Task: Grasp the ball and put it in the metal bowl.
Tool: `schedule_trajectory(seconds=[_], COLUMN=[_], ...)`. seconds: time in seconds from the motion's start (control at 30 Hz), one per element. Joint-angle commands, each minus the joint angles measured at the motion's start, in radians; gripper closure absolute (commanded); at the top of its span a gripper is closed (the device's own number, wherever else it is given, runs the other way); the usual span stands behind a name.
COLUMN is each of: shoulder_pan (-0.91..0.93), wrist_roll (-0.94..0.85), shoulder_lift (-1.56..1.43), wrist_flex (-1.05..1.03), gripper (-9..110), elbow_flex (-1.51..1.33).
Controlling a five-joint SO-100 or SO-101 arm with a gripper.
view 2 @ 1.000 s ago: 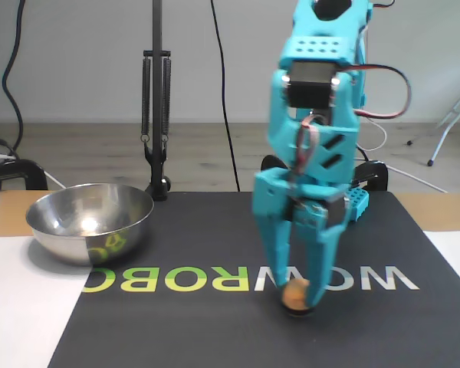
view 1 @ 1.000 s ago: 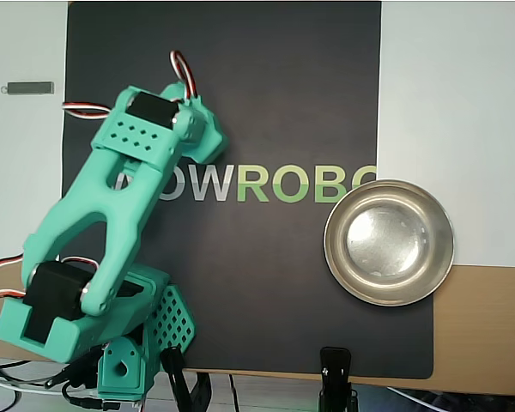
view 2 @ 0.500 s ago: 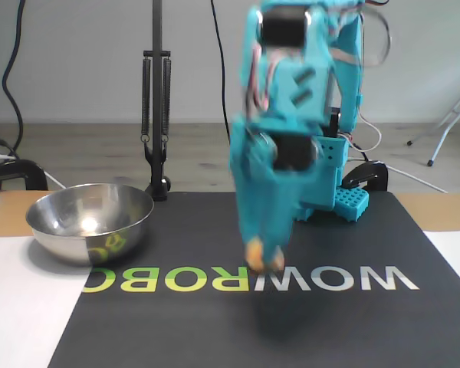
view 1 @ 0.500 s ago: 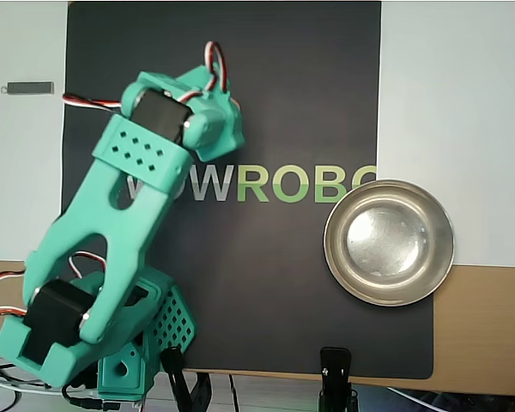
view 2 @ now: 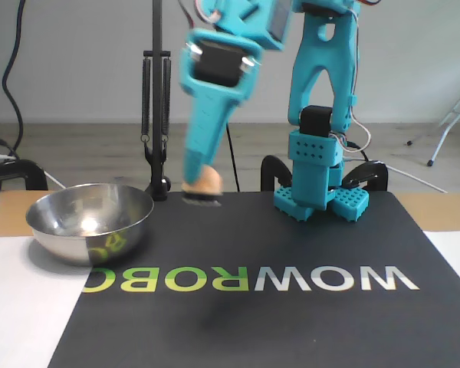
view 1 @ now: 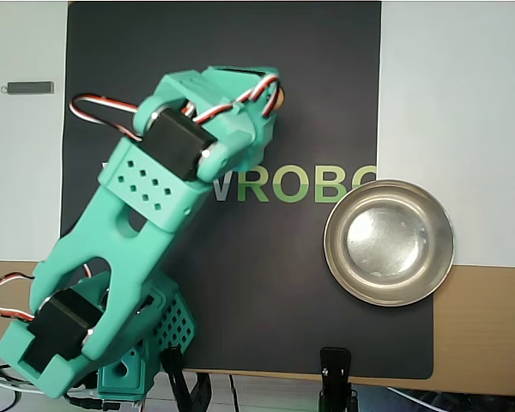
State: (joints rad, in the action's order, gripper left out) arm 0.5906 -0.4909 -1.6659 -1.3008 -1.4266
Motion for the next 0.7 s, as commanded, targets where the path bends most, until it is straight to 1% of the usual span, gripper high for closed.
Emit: schedule_trajectory(seconds=[0.0,0.13,0.23,0.5,0.67], shoulder_pan=[0.037,0.084,0.118,0.213,0.287], wrist_roll=[0.097,0.229,0.288,0.399,0.396], shoulder_lift=[-0.051,-0.051,-0.051,-0.046,-0.037], wrist_flex=[-0.005,-0.005,-0.006,-0.006,-0.006], gripper=[82,82,82,83,83], elbow_flex=[0.049,0.049,0.048,0.043,0.035])
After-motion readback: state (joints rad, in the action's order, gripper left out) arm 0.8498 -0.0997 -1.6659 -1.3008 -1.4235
